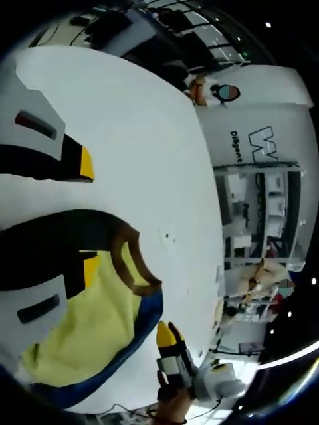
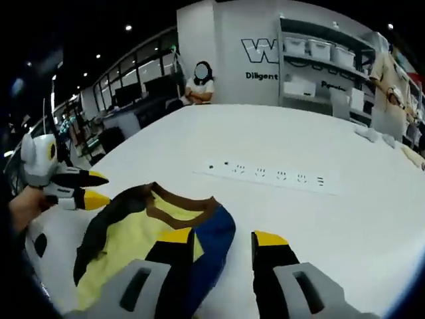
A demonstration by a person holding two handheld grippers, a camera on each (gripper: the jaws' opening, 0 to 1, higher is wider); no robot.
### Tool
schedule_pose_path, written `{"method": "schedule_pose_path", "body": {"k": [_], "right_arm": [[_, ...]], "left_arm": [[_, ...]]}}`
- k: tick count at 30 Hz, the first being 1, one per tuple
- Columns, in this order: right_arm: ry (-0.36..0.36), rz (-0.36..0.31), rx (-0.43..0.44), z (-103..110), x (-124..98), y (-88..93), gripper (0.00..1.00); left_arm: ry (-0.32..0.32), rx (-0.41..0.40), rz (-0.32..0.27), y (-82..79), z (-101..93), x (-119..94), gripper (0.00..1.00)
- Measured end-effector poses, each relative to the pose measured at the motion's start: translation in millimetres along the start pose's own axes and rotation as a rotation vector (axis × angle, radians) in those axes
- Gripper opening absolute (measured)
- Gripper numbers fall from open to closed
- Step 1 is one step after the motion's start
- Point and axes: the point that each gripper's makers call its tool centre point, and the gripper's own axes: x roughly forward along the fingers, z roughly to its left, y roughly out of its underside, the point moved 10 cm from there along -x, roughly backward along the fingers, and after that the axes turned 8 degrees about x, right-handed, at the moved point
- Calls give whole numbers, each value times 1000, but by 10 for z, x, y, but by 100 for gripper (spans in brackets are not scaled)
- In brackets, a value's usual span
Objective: Fold the garment on the visible template until the final outline fits inside the template.
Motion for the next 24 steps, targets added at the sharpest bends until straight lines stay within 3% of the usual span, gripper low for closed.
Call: {"method": "schedule_pose_path", "body": {"k": [14,17,24], "right_arm": [[-84,43,-81,223,-351,330,69],[-114,40,-86,293,-410,407,83],[-150,47,-92,390,-557,531,86]], "left_arm": [[113,18,19,87,-453,-276,84],[114,23,21,109,-478,-297,86],[125,-4,43,172,-573,-406,86]]}}
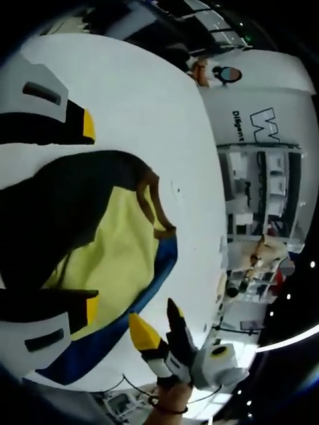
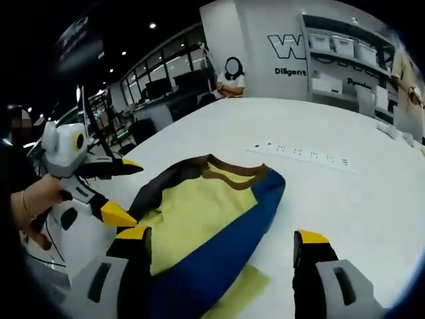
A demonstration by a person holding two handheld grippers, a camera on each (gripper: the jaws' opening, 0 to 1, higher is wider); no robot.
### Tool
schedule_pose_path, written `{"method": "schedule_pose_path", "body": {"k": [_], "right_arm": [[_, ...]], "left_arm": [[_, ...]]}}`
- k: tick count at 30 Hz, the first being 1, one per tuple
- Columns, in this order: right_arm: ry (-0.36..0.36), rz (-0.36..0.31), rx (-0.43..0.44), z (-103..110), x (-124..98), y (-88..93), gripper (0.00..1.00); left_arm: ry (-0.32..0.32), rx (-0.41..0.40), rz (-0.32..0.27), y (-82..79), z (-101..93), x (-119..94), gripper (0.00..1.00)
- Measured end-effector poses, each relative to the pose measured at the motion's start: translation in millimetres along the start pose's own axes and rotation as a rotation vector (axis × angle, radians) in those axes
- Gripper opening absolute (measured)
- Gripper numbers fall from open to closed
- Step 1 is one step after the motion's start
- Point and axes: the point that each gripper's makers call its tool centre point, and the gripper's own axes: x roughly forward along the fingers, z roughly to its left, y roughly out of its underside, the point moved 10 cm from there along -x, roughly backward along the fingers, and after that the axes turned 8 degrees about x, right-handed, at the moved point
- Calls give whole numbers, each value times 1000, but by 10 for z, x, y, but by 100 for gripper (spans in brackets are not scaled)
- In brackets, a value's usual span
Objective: Fold the garment on the visible template until the final outline fits inside the template.
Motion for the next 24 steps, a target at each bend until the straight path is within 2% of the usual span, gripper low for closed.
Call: {"method": "schedule_pose_path", "body": {"k": [3,7,11,15,18,24], "right_arm": [[-9,-9,6,54,-58,73,86],[-20,-2,13,123,-92,179,84],[-30,0,24,203,-123,288,81],[-34,11,12,251,-166,370,76],[-37,8,14,264,-208,399,72],[-35,16,20,293,-286,508,63]], "left_arm": [[14,-68,36,64,-26,-28,81],[11,-52,49,128,-84,-60,73],[25,-111,73,223,-134,-105,63],[22,-108,101,305,-155,-125,53],[25,-112,96,347,-179,-157,47],[55,-174,80,422,-223,-171,30]]}}
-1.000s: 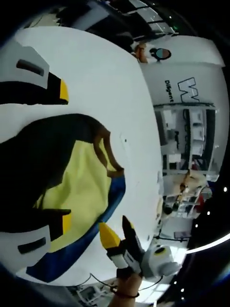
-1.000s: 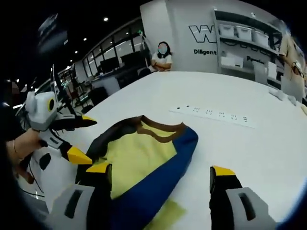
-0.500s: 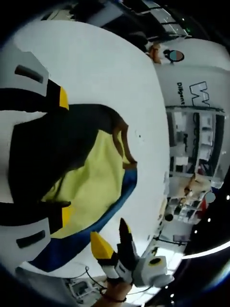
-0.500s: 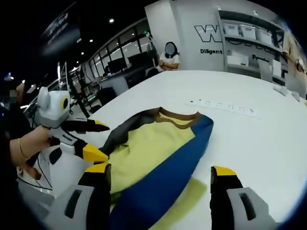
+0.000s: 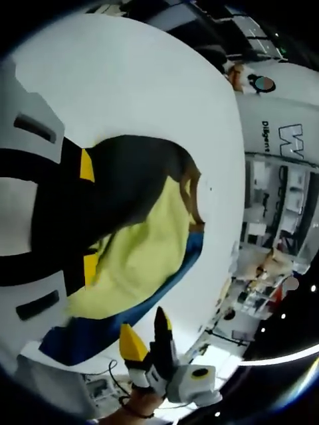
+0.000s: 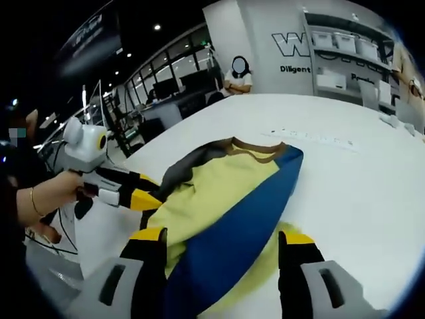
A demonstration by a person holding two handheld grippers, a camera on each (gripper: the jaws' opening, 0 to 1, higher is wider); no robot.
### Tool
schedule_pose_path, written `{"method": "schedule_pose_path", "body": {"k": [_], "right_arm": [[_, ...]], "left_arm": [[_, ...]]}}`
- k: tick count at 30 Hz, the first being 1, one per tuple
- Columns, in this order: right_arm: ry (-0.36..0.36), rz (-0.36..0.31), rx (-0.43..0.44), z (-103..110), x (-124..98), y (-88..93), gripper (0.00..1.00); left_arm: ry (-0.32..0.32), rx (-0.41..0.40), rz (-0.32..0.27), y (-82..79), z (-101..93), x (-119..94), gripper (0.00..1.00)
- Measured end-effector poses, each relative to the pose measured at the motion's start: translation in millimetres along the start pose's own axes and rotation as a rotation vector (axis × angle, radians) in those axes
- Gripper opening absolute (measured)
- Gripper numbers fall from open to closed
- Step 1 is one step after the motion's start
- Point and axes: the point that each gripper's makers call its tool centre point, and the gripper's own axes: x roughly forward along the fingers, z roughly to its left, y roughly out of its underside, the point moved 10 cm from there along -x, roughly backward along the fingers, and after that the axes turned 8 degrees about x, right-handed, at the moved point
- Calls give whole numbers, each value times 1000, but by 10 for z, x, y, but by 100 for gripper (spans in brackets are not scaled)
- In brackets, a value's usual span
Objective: Fold the garment on the visible template until the final outline fits inside the template.
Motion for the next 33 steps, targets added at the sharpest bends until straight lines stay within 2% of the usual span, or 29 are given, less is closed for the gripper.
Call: {"method": "schedule_pose_path", "body": {"k": [2,6,10,14,17,20,24,30,33], "right_arm": [[3,2,5,5,-14,36,59],[26,30,8,4,-23,124,42],[32,34,24,-12,-37,184,32],[27,37,32,-22,-52,205,13],[26,64,34,-37,-45,238,0],[15,57,51,-37,-54,246,0],[20,51,22,-42,-101,209,0],[16,32,34,-96,-226,65,0],[31,23,-2,-145,-294,-30,0]], "left_arm": [[-6,0,3,20,0,0,24],[-5,5,-2,51,-3,1,12],[-18,38,-3,74,-1,-16,0],[-9,55,-11,63,-2,-39,0],[-18,73,-20,47,13,-79,0],[-38,90,-31,34,32,-131,0],[-54,110,-39,14,84,-208,0],[-84,116,-37,-1,191,-286,0],[-99,124,-27,-9,251,-316,0]]}}
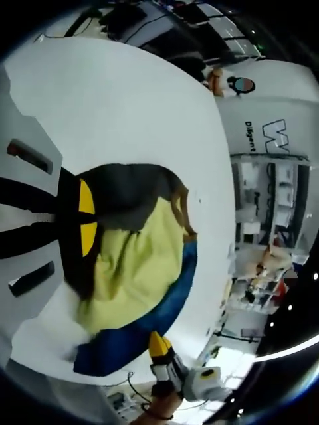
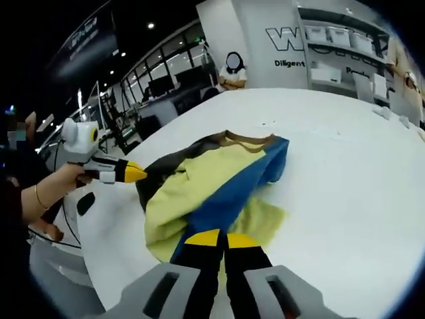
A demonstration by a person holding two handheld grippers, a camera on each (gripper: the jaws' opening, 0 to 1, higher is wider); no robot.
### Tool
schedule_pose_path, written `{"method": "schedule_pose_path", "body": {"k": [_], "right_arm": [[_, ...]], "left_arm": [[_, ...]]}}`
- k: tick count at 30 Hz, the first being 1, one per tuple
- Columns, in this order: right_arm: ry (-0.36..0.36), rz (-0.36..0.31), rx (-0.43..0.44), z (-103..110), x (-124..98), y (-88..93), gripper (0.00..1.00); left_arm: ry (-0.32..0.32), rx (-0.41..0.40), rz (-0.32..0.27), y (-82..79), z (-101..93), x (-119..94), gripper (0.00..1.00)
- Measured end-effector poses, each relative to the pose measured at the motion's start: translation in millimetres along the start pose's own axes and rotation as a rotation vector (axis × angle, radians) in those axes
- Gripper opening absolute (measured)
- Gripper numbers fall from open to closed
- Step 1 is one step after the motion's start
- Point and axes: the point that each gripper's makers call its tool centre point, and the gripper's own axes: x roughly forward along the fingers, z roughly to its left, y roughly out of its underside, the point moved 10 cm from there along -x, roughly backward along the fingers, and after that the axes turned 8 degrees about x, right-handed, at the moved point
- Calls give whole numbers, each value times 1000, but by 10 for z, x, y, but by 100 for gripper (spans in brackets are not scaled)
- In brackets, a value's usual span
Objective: Fold the garment on the visible template until the final outline fits inside the template.
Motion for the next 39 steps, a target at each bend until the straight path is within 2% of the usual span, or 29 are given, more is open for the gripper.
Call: {"method": "schedule_pose_path", "body": {"k": [9,13,21,29,31,39], "right_arm": [[74,-4,-29,-294,-116,-210,0],[111,12,-56,-410,-123,-253,0],[171,25,-45,-637,-95,-302,0],[227,90,-75,-867,-1,-331,0],[233,94,-78,-906,21,-330,0],[281,89,-51,-1097,115,-351,0]], "left_arm": [[-19,30,25,-21,118,-89,0],[-19,54,14,-49,185,-107,0],[-19,57,23,-38,354,-123,0],[-20,46,58,31,436,-107,0],[-6,54,48,30,444,-103,0],[-48,114,73,48,571,-100,0]]}}
